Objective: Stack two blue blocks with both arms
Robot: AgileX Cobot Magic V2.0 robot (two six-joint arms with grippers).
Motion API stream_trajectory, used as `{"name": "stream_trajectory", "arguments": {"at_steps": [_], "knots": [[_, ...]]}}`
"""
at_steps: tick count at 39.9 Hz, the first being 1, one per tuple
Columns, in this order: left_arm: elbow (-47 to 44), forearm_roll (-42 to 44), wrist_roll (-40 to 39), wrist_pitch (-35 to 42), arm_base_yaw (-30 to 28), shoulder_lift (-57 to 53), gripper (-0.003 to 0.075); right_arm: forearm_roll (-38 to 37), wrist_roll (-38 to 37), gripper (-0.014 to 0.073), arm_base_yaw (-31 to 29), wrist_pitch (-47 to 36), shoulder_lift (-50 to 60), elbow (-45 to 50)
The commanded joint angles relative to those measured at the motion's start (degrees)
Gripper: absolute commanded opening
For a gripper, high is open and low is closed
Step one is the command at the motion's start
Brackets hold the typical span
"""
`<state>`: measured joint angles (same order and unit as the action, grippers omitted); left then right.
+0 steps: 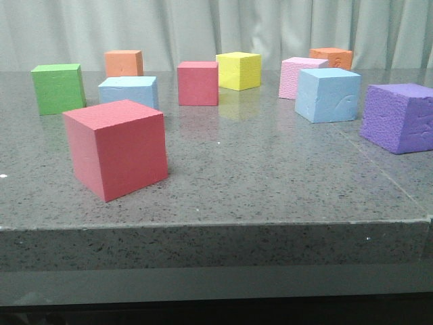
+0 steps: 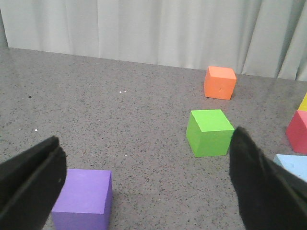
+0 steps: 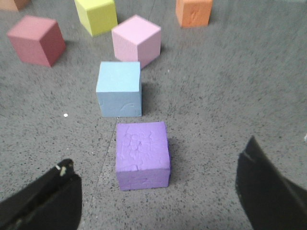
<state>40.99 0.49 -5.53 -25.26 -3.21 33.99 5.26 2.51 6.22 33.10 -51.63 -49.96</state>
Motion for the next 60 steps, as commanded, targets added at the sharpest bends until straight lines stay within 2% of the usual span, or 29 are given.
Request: {"name": "stream_trajectory", "arguments": {"at_steps": [1, 7, 13, 19, 25, 32, 45, 48, 55, 60], "knots": [[2.05, 0.02, -0.19, 5.09, 0.43, 0.39, 0.0670, 0.41, 0.52, 0.0655, -0.40, -1.45, -7.22, -7.37], [2.05, 0.02, -0.19, 5.09, 0.43, 0.39, 0.0670, 0.41, 0.52, 0.0655, -0.12, 2.08, -18.17, -16.59], [2.05, 0.02, -0.19, 5.09, 0.43, 0.39, 0.0670, 0.41, 0.52, 0.0655, 2.98, 4.79, -28.43, -25.42], [2.05, 0.02, -0.19, 5.09, 0.43, 0.39, 0.0670, 0.41, 0.31, 0.0655, 6.42, 7.28, -36.31, -32.52], [2.05, 0.02, -0.19, 5.09, 0.43, 0.39, 0.0670, 0.41, -2.51, 0.0655, 6.43, 10.64, -42.67, -38.39], [2.05, 0.02, -0.19, 5.09, 0.43, 0.39, 0.0670, 0.36, -2.51, 0.0655, 6.42, 11.40, -48.18, -42.42], [2.05, 0.02, -0.19, 5.19, 0.43, 0.39, 0.0670, 0.36, -2.51, 0.0651, 6.42, 12.19, -51.85, -43.06], [2.05, 0.02, -0.19, 5.19, 0.43, 0.39, 0.0670, 0.36, -2.51, 0.0605, 6.42, 12.40, -51.84, -43.06], [2.05, 0.02, -0.19, 5.19, 0.43, 0.39, 0.0670, 0.41, -2.51, 0.0376, 6.42, 12.35, -51.11, -43.06], [2.05, 0.02, -0.19, 5.19, 0.43, 0.39, 0.0670, 0.96, -2.51, 0.0353, 6.48, 12.35, -49.92, -43.06]]}}
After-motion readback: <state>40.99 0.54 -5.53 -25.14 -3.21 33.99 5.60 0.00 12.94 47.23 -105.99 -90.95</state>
